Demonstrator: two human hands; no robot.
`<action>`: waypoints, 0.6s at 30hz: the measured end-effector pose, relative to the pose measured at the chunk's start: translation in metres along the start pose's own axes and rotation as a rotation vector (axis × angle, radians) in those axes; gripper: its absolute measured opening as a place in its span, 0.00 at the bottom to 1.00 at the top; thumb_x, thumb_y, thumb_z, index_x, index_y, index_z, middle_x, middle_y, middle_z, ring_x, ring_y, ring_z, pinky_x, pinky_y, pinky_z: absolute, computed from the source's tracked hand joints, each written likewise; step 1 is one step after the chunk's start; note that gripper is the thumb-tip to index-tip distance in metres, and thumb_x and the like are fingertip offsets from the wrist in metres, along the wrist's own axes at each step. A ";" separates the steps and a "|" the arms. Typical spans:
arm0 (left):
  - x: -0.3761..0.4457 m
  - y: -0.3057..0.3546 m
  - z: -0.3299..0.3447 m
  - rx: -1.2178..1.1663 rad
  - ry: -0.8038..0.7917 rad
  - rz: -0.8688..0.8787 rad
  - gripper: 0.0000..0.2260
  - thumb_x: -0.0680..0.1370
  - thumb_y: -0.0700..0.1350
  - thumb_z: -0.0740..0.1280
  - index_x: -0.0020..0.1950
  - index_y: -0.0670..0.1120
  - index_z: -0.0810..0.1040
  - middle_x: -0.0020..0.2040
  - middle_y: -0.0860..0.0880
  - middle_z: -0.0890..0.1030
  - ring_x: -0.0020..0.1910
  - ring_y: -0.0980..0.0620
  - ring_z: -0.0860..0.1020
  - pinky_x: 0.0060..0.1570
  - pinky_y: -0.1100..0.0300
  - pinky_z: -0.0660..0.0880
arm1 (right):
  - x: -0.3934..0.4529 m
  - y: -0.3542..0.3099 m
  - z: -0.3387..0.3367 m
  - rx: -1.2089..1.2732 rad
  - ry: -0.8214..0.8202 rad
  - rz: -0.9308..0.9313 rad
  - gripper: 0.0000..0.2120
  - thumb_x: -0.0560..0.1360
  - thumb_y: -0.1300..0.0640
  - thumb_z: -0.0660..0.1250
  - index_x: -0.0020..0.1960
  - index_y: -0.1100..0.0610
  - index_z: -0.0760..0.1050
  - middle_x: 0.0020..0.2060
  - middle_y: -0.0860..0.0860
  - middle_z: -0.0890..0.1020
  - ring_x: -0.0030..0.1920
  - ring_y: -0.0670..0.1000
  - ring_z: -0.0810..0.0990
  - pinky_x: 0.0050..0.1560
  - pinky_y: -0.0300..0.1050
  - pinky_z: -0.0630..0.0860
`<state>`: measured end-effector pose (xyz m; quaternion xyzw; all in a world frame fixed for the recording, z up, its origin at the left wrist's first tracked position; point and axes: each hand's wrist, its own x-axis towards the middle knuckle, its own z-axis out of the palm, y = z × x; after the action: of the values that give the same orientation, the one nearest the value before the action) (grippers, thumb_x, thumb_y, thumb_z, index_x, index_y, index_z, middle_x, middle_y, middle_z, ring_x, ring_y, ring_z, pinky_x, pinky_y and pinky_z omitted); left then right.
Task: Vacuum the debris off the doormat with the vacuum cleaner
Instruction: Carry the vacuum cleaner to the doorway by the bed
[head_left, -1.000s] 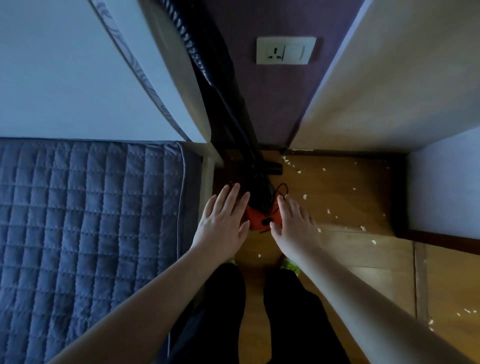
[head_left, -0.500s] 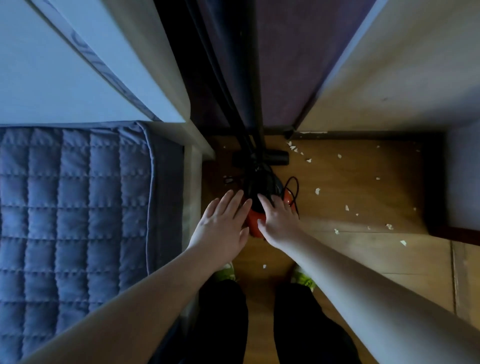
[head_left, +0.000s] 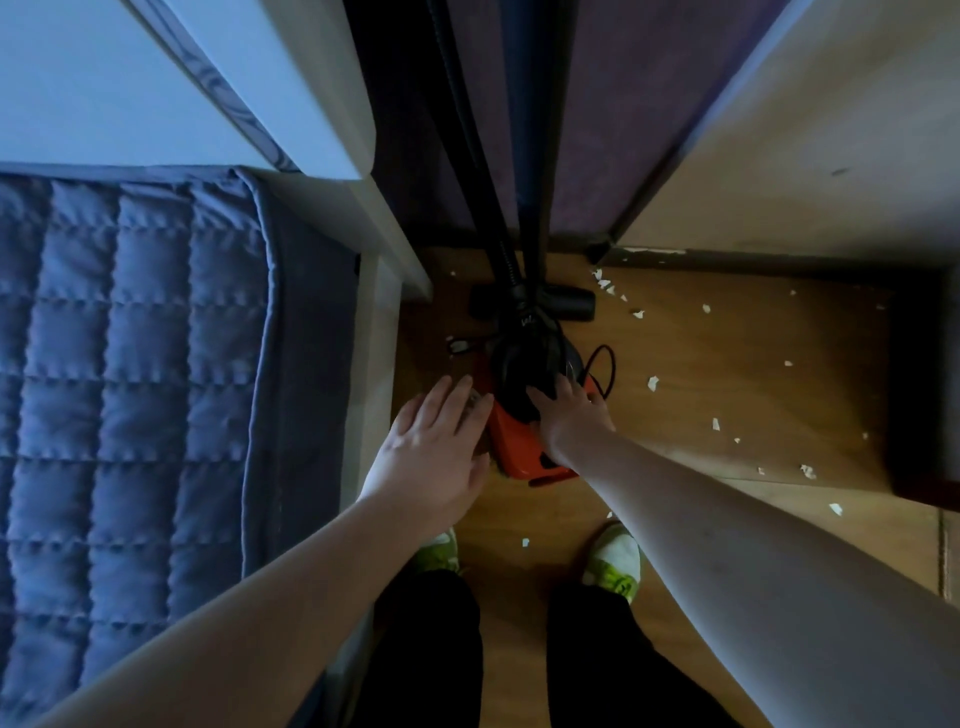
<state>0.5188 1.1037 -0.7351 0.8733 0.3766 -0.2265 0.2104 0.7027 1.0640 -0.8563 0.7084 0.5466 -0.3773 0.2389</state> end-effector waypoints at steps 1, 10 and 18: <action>-0.001 0.000 0.002 -0.011 -0.009 -0.005 0.31 0.79 0.57 0.42 0.81 0.50 0.51 0.81 0.47 0.52 0.80 0.48 0.48 0.77 0.49 0.49 | 0.001 0.001 0.002 0.004 0.018 -0.009 0.36 0.81 0.57 0.61 0.80 0.46 0.43 0.79 0.57 0.45 0.78 0.59 0.48 0.76 0.58 0.51; 0.007 0.007 0.013 -0.062 -0.044 -0.041 0.27 0.83 0.57 0.49 0.81 0.52 0.46 0.81 0.50 0.47 0.80 0.50 0.43 0.78 0.49 0.46 | 0.001 0.018 0.012 0.483 0.200 -0.104 0.24 0.81 0.59 0.61 0.75 0.52 0.61 0.74 0.54 0.63 0.69 0.60 0.71 0.62 0.53 0.76; 0.023 0.005 0.003 -0.050 -0.071 -0.042 0.27 0.84 0.56 0.49 0.81 0.52 0.46 0.81 0.49 0.45 0.80 0.50 0.42 0.77 0.50 0.43 | 0.011 0.003 0.005 0.505 0.374 0.062 0.14 0.79 0.66 0.59 0.63 0.55 0.67 0.60 0.55 0.74 0.55 0.58 0.78 0.47 0.49 0.78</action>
<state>0.5360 1.1124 -0.7493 0.8509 0.3927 -0.2523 0.2408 0.7056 1.0658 -0.8685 0.8187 0.4482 -0.3570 -0.0376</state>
